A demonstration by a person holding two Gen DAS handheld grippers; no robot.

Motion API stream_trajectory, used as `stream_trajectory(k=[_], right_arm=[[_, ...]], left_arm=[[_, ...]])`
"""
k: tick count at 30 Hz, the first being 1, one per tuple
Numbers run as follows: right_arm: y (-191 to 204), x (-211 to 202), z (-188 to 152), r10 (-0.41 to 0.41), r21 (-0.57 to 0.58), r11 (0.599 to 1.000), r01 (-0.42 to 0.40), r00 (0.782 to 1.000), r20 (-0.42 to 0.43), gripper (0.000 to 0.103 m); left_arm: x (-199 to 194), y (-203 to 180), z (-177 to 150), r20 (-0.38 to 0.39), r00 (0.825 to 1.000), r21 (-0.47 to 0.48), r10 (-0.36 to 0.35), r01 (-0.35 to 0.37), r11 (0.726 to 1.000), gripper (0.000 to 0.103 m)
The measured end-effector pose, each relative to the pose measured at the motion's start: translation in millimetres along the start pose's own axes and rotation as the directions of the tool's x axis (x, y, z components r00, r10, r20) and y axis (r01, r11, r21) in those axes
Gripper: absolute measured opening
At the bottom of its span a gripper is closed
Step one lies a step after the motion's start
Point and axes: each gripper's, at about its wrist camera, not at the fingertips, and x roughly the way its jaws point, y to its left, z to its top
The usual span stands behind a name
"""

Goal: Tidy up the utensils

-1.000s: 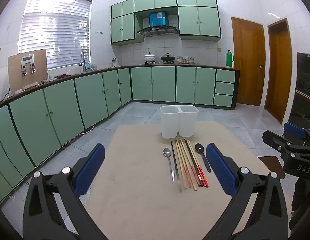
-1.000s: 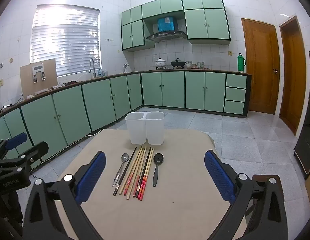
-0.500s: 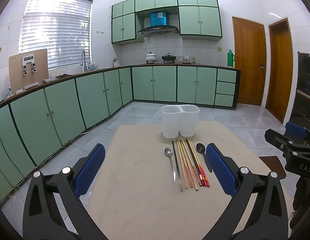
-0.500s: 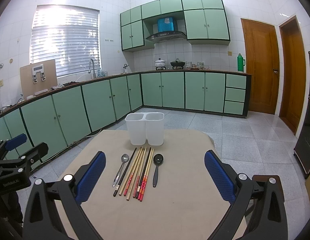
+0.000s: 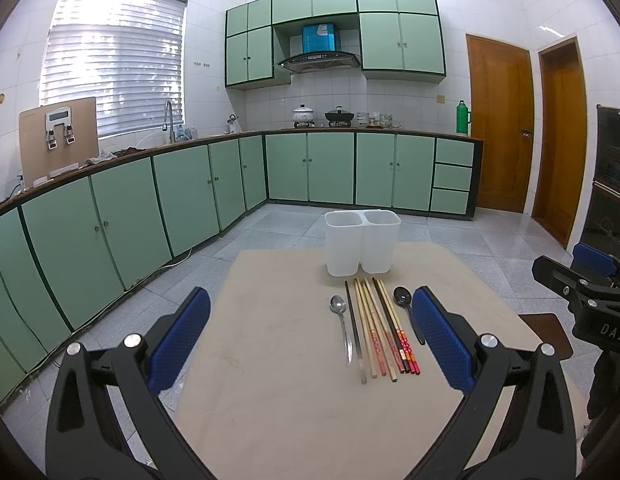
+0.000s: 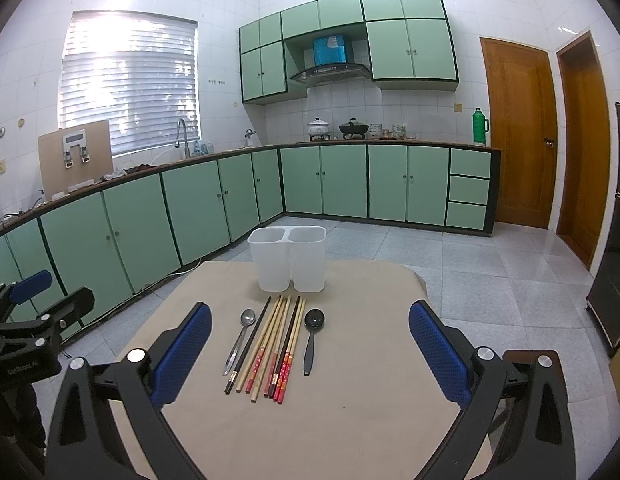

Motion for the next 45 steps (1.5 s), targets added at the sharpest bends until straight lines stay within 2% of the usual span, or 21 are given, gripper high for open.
stream_trajectory(k=[45], right_arm=[[-3.2,-1.2,2.3,0.002,0.004,1.0,-0.002,1.0,0.0,0.097]], left_arm=[[-5.8,9.6,-1.2,0.0,1.0,-0.003,0.004,-0.004,1.0,0.098]])
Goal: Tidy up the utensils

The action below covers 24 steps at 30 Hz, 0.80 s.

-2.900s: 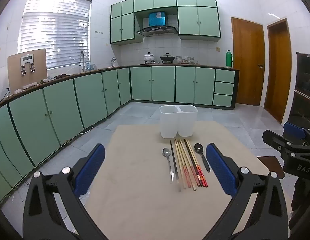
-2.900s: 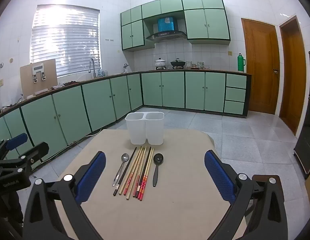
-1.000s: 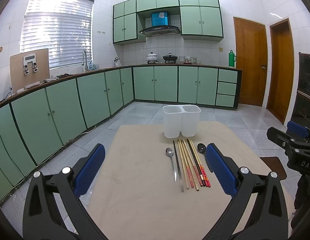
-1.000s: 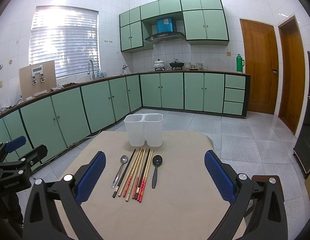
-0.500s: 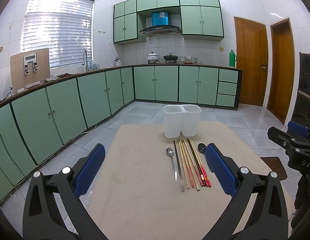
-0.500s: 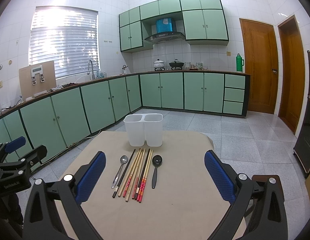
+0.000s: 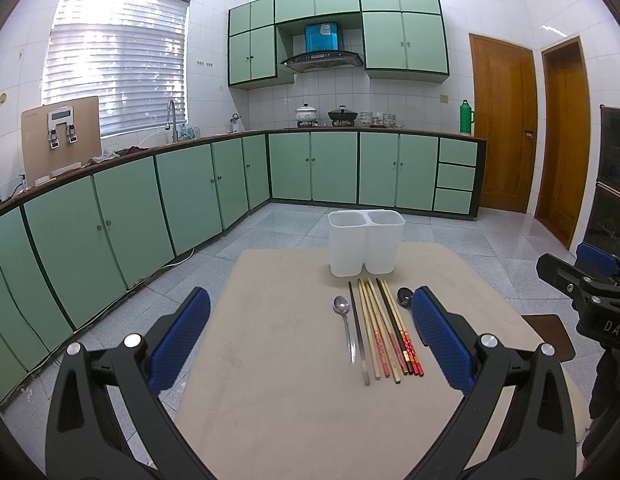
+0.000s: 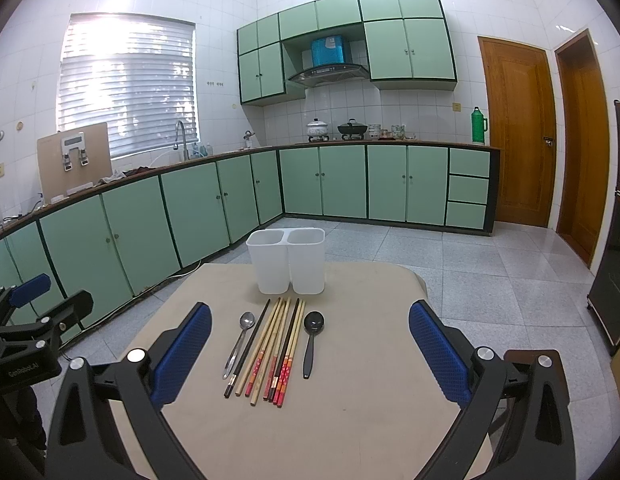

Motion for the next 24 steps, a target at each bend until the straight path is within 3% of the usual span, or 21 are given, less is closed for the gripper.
stream_trajectory(k=[15,24], right_arm=[[-1.2,22.9,5.0,-0.013,-0.013,1.0,0.012,1.0,-0.024,0.097],[-7.4,91.3,3.1,-0.046,-0.05,0.998,0.042,0.994,-0.096,0.097]], left_arm=[[17.9,-4.6,5.7,-0.027,1.0,0.002,0.006,-0.006,1.0,0.098],[84.7,4.9,8.0,-0.084,0.996,0.032,0.042,-0.04,0.999,0.098]])
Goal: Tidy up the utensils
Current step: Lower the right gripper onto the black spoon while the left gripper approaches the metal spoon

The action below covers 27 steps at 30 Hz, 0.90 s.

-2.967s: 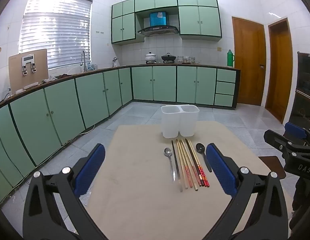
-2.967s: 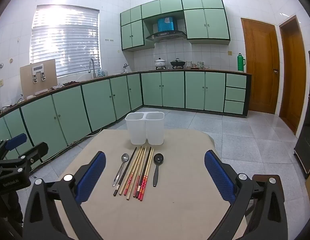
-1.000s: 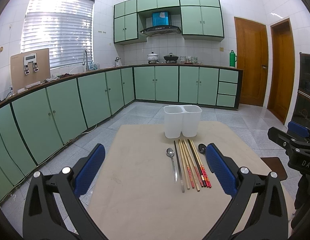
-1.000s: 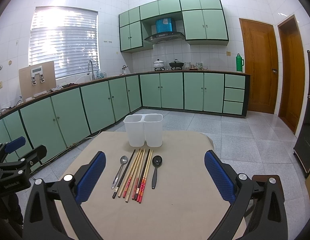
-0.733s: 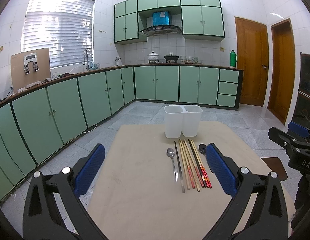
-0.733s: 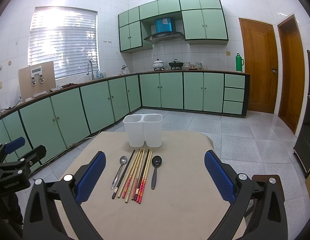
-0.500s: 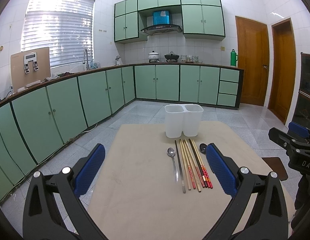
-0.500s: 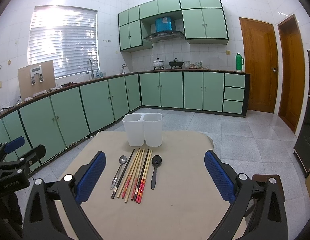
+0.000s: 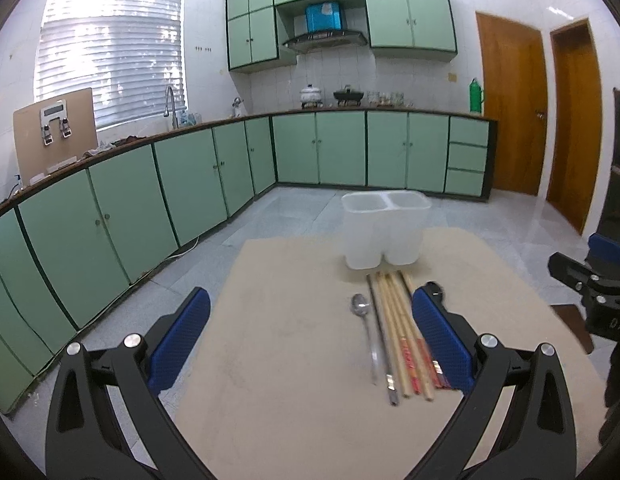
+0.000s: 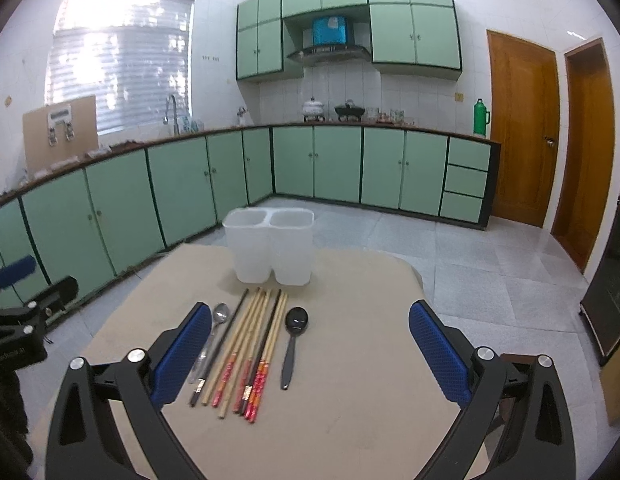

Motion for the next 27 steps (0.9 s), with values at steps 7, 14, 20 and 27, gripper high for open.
stream_trajectory(k=[7,14,20,27], right_arm=[[-0.6,97.1,-3.0,0.016,0.0,1.0,-0.017,0.989,-0.146,0.091],[4.8,179.6,-20.2,0.023,0.019,1.0,-0.018,0.953,-0.301,0.078],[11.3,222.8,-34.3,-0.001,0.024,1.0,0.011,0.925,-0.379,0.066],[10.8,243.1,-38.4,-0.002,0.038,0.999,0.019,0.912,-0.41,0.057]], left_arm=[[81.0,17.7,-2.7,-0.114,0.993,0.0,0.034,-0.035,0.999,0.098],[135.5,20.4,-14.3,-0.211,0.977,-0.036,0.019,-0.027,0.999,0.098],[162.1,21.9,-21.5,-0.245,0.969,-0.039,0.009,-0.019,0.999,0.098],[174.4,17.2,-26.0,-0.263,0.965,-0.028,-0.004,-0.004,1.0,0.098]])
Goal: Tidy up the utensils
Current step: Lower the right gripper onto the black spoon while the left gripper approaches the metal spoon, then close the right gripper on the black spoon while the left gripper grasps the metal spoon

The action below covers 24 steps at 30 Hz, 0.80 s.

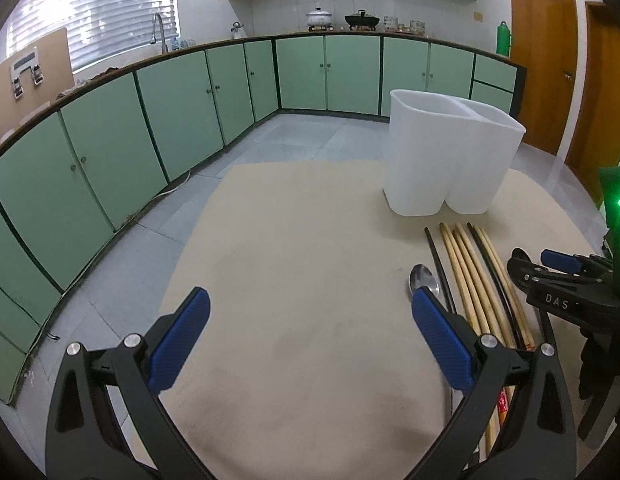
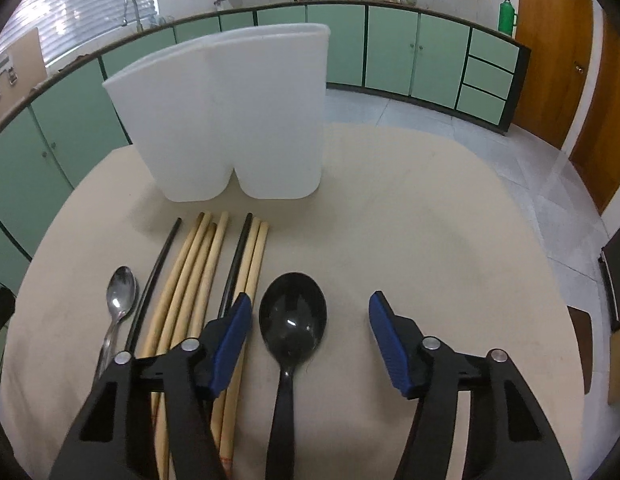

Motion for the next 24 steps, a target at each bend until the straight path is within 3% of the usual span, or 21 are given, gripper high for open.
stream_trajectory(k=[5,8,13,24], right_arm=[[-2.3,6.8,0.6,0.008,0.002,1.0,-0.008,1.0,-0.012,0.048],[0.7,6.9,1.1,0.013,-0.016,1.0,-0.013,1.0,-0.008,0.035],[0.6,3.7,0.1,0.024,-0.02,1.0,-0.024,1.0,-0.003,0.035],[-2.5,2.3,1.3,0.033,-0.009,0.999,-0.033,0.999,-0.005,0.035]], left_arm=[[11.5,-8.9,1.2,-0.019,1.0,0.009,-0.021,0.021,1.0,0.098],[16.3,-16.2,3.5,-0.03,0.999,0.02,-0.034,0.034,0.999,0.098],[32.2,-33.4,5.9,-0.059,0.997,0.029,-0.057,0.058,0.998,0.098],[67.0,-57.9,14.6,-0.115,0.993,0.061,-0.034,0.042,0.997,0.098]])
